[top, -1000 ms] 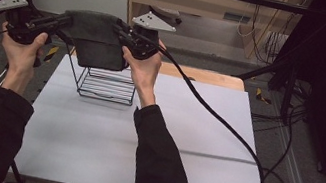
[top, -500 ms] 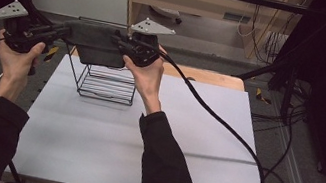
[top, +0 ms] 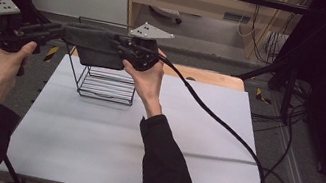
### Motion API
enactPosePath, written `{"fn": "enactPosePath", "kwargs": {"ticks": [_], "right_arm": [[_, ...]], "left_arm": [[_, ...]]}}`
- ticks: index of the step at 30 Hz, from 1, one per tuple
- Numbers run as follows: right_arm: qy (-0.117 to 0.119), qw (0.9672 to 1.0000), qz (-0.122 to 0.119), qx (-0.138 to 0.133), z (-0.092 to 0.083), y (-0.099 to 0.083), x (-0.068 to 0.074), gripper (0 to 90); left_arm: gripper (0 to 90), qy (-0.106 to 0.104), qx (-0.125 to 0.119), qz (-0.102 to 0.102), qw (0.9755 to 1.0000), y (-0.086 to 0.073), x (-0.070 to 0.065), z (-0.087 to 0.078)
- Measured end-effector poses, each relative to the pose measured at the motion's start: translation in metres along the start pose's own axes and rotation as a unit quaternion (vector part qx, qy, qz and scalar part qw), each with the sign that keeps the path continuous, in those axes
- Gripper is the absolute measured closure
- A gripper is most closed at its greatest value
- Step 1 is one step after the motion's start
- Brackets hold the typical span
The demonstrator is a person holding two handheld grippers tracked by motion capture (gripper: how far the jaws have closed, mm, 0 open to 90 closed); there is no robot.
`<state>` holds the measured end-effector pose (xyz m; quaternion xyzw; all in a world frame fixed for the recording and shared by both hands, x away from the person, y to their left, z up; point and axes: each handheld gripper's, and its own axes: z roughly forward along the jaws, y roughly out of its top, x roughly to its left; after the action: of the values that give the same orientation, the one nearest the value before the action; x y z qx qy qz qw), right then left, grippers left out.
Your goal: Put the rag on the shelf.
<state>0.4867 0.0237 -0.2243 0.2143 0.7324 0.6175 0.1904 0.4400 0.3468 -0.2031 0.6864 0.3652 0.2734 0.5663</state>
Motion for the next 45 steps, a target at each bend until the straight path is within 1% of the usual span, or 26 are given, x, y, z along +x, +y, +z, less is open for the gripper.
{"fn": "enactPosePath", "kwargs": {"ticks": [2,4,6,8,10,11,15,20,24,28,30,33,35,38,40,41,42,44,45], "right_arm": [[0.002,1.0,-0.003,0.001,0.0,-0.001,0.0,77.6],[0.004,1.0,-0.005,0.003,0.0,-0.002,0.001,77.5],[0.005,0.9999,-0.011,0.005,0.0,-0.003,0.002,77.4],[0.006,0.9999,-0.012,0.006,0.0,-0.004,0.002,77.2],[0.008,0.9999,-0.013,0.007,0.0,-0.005,0.002,77.1],[0.009,0.9999,-0.012,0.008,-0.001,-0.005,0.002,76.9],[0.012,0.9997,-0.016,0.011,-0.001,-0.006,0.003,76.6],[0.012,0.9995,-0.021,0.019,-0.002,-0.007,0.004,75.8],[0.016,0.9994,-0.02,0.025,-0.002,-0.007,0.005,73.4],[0.022,0.9991,-0.019,0.03,-0.005,-0.006,0.007,67.7],[0.024,0.9989,-0.026,0.032,-0.007,-0.005,0.008,64.4],[0.029,0.9985,-0.027,0.037,-0.009,-0.004,0.009,59.7],[0.032,0.9984,-0.027,0.037,-0.011,-0.004,0.01,56.6],[0.038,0.9986,-0.02,0.03,-0.014,-0.002,0.012,53.3],[0.045,0.9986,-0.015,0.021,-0.017,0.001,0.013,53.7],[0.044,0.9987,-0.014,0.019,-0.018,0.002,0.013,55.6],[0.042,0.9988,-0.014,0.02,-0.018,0.003,0.013,59.5],[0.034,0.9989,-0.007,0.03,-0.018,0.004,0.012,67.9],[0.031,0.9989,-0.003,0.035,-0.018,0.003,0.011,73.5]], "left_arm": [[70.8,0.006,-0.007,-0.009,0.9999,0.005,0.002,-0.003],[72.6,0.008,-0.005,-0.016,0.9998,0.01,0.003,-0.002],[74.2,0.009,0.0,-0.019,0.9998,0.014,0.003,0.001],[76.2,0.008,0.01,-0.021,0.9997,0.017,0.002,0.007],[79.1,0.002,0.025,-0.024,0.9994,0.018,0.0,0.013],[80.4,0.0,0.031,-0.023,0.9992,0.018,-0.001,0.016],[86.0,-0.011,0.054,-0.019,0.9983,0.015,-0.004,0.024],[89.5,-0.023,0.065,-0.017,0.9975,0.009,-0.007,0.026],[89.6,-0.023,0.077,-0.008,0.9968,0.005,-0.008,0.025],[89.7,-0.026,0.081,-0.005,0.9963,0.0,-0.009,0.024],[89.7,-0.028,0.085,-0.002,0.996,-0.003,-0.009,0.024],[89.7,-0.029,0.092,0.005,0.9954,-0.009,-0.01,0.024],[89.7,-0.03,0.095,0.009,0.995,-0.013,-0.011,0.023],[89.7,-0.028,0.102,0.016,0.9942,-0.018,-0.012,0.024],[89.7,-0.024,0.108,0.022,0.9936,-0.021,-0.013,0.025],[89.7,-0.027,0.111,0.02,0.9933,-0.023,-0.013,0.026],[89.7,-0.026,0.113,0.02,0.9931,-0.025,-0.014,0.027],[89.7,-0.025,0.117,0.021,0.9926,-0.029,-0.014,0.028],[89.7,-0.026,0.118,0.02,0.9925,-0.032,-0.014,0.029]]}}
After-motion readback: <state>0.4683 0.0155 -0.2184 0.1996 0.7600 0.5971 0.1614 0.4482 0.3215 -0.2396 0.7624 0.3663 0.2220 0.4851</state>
